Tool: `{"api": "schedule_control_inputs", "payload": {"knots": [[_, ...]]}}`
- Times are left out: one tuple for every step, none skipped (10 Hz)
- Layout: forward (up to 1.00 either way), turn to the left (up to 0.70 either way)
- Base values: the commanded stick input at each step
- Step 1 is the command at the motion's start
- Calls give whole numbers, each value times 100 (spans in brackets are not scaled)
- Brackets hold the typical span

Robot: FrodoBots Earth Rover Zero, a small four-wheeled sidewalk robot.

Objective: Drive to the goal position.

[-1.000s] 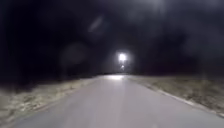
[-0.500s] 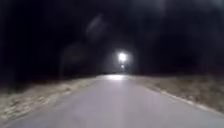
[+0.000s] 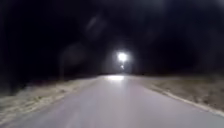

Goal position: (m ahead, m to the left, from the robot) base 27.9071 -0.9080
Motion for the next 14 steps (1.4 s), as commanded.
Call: {"api": "schedule_control_inputs", "payload": {"knots": [[85, 0], [85, 0], [85, 0], [85, 0], [85, 0], [85, 0], [85, 0], [85, 0], [85, 0], [85, 0], [85, 0], [85, 0], [85, 0], [85, 0]]}}
